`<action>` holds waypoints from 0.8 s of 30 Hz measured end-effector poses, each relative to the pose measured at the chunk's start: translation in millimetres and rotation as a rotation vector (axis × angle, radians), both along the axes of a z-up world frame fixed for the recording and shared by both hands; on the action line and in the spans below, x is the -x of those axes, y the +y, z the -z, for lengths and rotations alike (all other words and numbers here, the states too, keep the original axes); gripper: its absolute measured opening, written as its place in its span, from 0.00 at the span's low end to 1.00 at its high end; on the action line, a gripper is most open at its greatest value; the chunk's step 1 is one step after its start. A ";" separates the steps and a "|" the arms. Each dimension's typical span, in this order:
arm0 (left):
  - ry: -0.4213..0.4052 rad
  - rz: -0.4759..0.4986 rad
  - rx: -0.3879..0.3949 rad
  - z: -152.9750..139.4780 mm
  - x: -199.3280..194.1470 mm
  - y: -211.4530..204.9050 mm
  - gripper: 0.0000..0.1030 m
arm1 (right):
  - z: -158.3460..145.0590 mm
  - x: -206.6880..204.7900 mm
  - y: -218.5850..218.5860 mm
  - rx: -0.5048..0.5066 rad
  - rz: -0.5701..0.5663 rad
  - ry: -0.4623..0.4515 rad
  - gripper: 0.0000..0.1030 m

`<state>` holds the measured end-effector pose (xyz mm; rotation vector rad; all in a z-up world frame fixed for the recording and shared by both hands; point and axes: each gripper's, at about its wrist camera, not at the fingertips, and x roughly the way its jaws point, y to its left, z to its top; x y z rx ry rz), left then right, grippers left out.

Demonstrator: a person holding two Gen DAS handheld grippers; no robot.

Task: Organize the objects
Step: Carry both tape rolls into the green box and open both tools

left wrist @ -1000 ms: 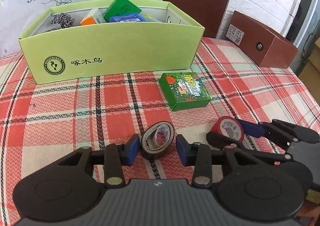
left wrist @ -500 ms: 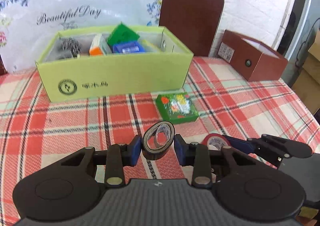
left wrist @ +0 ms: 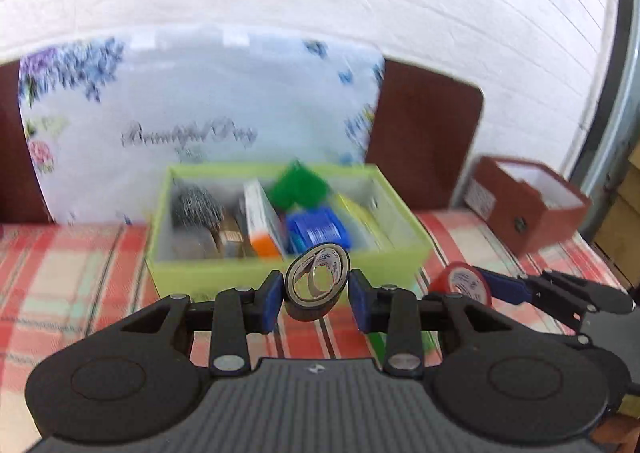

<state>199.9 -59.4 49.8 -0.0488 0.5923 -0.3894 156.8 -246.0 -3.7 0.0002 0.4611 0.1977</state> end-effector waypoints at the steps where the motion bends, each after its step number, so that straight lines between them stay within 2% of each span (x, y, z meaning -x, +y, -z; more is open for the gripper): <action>1: 0.000 -0.004 0.009 -4.7 -7.2 0.9 0.36 | -3.4 -7.6 -1.4 -0.008 0.002 -0.010 0.44; 8: 0.001 -0.001 0.057 -16.3 -63.6 -12.0 0.36 | -11.2 -59.4 -6.6 0.020 0.017 -0.067 0.44; 14: 0.034 -0.008 0.038 4.6 -111.6 -32.3 0.36 | 2.0 -105.9 -12.4 0.046 0.041 -0.067 0.45; 17: 0.029 -0.025 0.054 17.8 -125.4 -34.3 0.37 | 15.3 -124.9 -14.3 0.043 0.064 -0.066 0.47; 18: 0.015 -0.037 0.058 22.0 -126.9 -33.5 0.52 | 20.0 -128.9 -14.9 0.035 0.062 -0.067 0.64; 19: 0.011 -0.052 0.052 26.1 -128.1 -32.4 0.76 | 25.4 -132.6 -15.2 0.032 0.061 -0.058 0.74; 20: 0.010 -0.078 0.038 29.1 -127.0 -31.0 0.83 | 30.3 -133.9 -14.5 0.038 0.069 -0.052 0.86; 22: -0.010 -0.106 0.022 34.7 -120.9 -26.2 0.84 | 37.9 -127.6 -13.4 0.056 0.070 -0.064 0.90; 24: -0.008 -0.096 0.037 38.8 -115.0 -20.6 0.84 | 43.3 -118.0 -12.4 0.066 0.069 -0.077 0.99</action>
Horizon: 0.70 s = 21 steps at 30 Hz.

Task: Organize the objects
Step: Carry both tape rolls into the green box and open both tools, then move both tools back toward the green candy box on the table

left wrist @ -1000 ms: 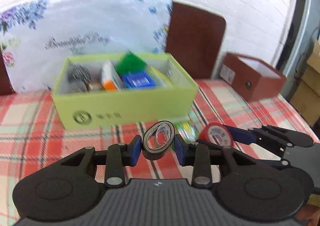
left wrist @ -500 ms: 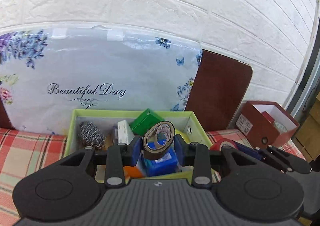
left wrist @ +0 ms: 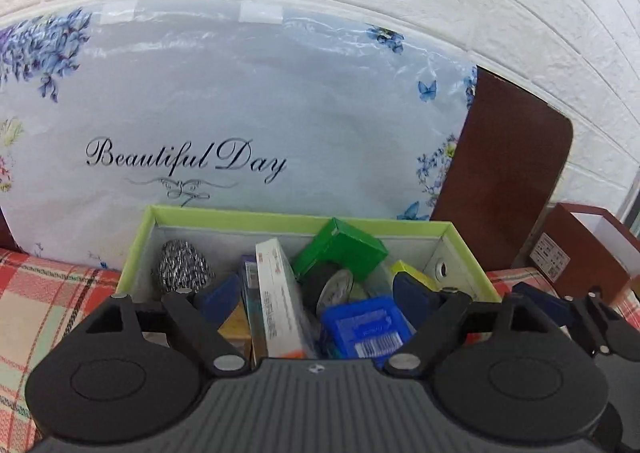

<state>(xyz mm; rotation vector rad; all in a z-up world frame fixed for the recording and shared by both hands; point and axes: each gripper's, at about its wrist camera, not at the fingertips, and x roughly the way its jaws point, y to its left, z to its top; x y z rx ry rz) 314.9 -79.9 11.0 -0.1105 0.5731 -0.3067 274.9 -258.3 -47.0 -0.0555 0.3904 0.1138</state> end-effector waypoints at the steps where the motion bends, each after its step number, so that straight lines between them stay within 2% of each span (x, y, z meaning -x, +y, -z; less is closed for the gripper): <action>1: 0.004 -0.005 0.013 1.6 3.3 2.2 0.84 | 1.5 5.1 0.5 0.000 0.012 -0.009 0.99; 4: 0.008 0.005 0.028 1.8 13.2 3.1 0.84 | 0.9 19.2 0.5 -0.019 0.022 -0.028 1.00; 8: 0.005 0.007 0.001 -4.7 26.9 0.2 0.84 | -9.6 32.1 1.0 -0.014 0.029 -0.018 1.00; 13: 0.000 -0.010 0.026 -15.8 61.2 8.6 0.84 | -23.1 58.7 -3.4 -0.036 0.044 -0.018 1.00; 21: 0.041 -0.012 -0.032 -5.3 120.2 13.4 0.84 | -6.8 107.7 -5.2 -0.054 0.069 0.053 1.00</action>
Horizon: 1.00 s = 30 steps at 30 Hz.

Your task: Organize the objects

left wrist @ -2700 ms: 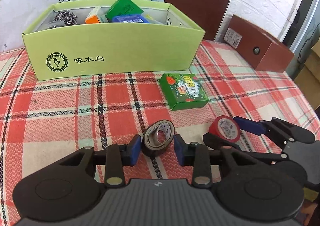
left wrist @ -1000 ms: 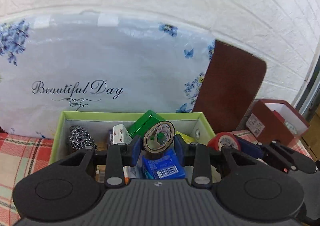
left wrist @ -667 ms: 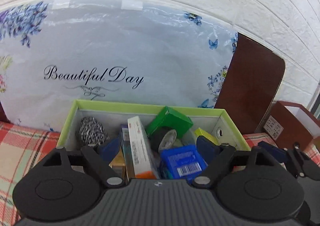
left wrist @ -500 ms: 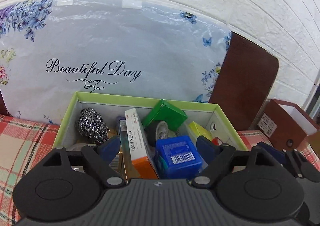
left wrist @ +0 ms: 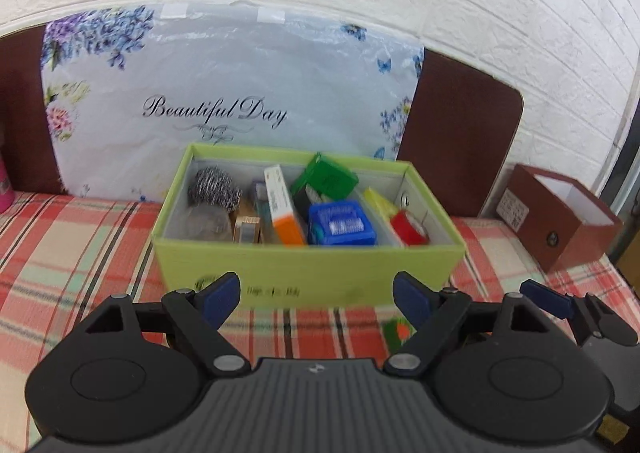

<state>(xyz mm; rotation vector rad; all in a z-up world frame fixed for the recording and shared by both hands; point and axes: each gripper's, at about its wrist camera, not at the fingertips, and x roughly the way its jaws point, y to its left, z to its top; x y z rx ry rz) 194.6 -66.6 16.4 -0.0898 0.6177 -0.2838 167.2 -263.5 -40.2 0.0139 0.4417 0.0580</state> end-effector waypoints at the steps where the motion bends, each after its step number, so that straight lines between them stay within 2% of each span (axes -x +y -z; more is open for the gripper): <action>1: 0.008 -0.006 -0.008 4.0 5.9 0.3 0.84 | 5.5 5.5 0.1 0.002 0.003 0.024 1.00; 7: 0.073 -0.031 -0.008 31.4 35.1 4.0 0.84 | 37.2 27.8 -0.4 0.002 0.010 0.116 1.00; 10: 0.104 -0.051 -0.050 45.4 41.9 4.2 0.84 | 52.6 27.2 1.2 -0.005 0.018 0.169 1.00; 14: 0.138 -0.070 -0.081 55.6 42.2 8.7 0.84 | 63.3 15.9 6.0 -0.006 0.015 0.208 1.00; 22: 0.142 -0.083 -0.098 53.6 41.8 15.5 0.84 | 65.8 -17.2 14.8 -0.023 0.038 0.223 0.97; 25: 0.152 -0.078 -0.096 54.1 40.2 16.4 0.84 | 67.4 -26.3 16.4 -0.022 0.063 0.229 0.90; 29: 0.155 -0.075 -0.092 53.2 40.4 17.1 0.84 | 70.0 -31.4 17.4 -0.011 0.050 0.230 0.64; 30: 0.154 -0.074 -0.092 52.9 40.6 17.3 0.84 | 69.4 -30.4 17.3 -0.012 0.029 0.229 0.61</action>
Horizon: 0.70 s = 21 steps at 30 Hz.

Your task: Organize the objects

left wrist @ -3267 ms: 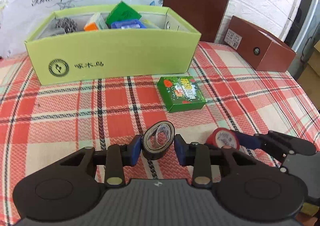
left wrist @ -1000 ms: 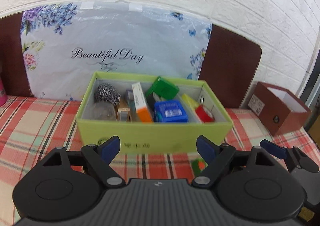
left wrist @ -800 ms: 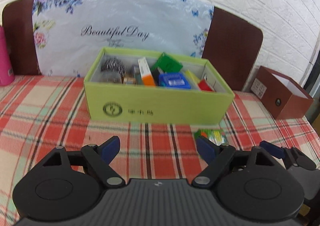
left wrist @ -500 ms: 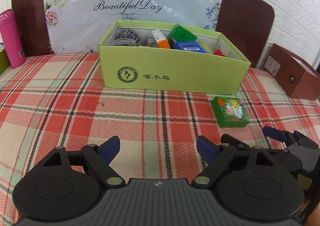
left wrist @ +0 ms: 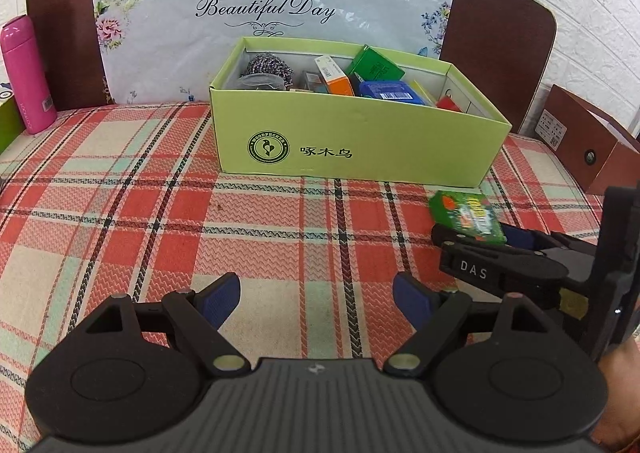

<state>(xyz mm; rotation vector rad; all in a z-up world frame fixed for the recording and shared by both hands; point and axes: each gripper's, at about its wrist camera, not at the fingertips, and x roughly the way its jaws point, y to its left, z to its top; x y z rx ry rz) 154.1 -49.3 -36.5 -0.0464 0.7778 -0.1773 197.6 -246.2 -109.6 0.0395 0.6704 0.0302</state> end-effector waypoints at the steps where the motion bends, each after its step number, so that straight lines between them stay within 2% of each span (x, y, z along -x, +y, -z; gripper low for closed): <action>1: 0.000 0.001 0.001 0.0 0.0 0.4 0.84 | -1.2 2.1 -0.1 -0.016 -0.035 0.000 0.61; 3: 0.001 0.009 0.012 -0.1 -0.1 1.5 0.84 | -2.9 9.3 1.5 -0.038 -0.124 0.001 0.61; 7: 0.016 0.030 0.062 2.1 1.4 7.9 0.84 | -2.8 36.1 13.4 0.031 -0.284 -0.014 0.61; 10: 0.057 0.054 0.115 5.1 4.3 9.7 0.84 | -4.3 58.1 16.1 0.015 -0.338 -0.004 0.61; 13: 0.077 0.125 0.166 8.1 11.6 4.0 0.83 | -4.5 82.6 18.5 0.010 -0.381 -0.004 0.62; 15: 0.076 0.194 0.169 8.8 16.3 -4.1 0.83 | -3.8 100.1 20.7 0.029 -0.416 -0.014 0.72; 17: 0.074 0.272 0.157 9.2 17.3 -15.2 0.83 | -2.7 120.6 19.8 0.066 -0.401 -0.028 0.78; 18: 0.076 0.312 0.154 9.4 16.2 -21.7 0.83 | -3.3 127.6 17.1 0.072 -0.370 -0.027 0.78; 21: 0.063 0.377 0.135 10.9 6.2 -40.7 0.83 | -8.5 143.9 4.6 0.017 -0.299 -0.018 0.78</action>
